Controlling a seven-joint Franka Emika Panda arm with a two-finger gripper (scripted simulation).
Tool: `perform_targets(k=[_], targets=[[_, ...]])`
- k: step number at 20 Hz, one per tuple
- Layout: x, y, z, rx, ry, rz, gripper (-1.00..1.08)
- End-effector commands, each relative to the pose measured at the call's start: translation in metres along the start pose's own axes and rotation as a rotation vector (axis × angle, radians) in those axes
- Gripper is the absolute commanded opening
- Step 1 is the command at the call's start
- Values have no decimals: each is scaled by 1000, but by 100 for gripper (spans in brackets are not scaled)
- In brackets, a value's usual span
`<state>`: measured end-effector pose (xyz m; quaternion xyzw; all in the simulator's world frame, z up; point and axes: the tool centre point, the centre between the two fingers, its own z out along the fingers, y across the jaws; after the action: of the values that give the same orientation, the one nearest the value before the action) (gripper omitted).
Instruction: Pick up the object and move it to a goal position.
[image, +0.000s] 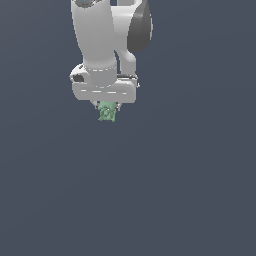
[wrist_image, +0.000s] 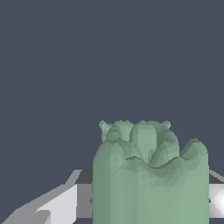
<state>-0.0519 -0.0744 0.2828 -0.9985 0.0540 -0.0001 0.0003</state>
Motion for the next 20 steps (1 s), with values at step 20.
perform_targets(k=[20], targets=[[-60, 4, -186, -1, 0, 0, -100]])
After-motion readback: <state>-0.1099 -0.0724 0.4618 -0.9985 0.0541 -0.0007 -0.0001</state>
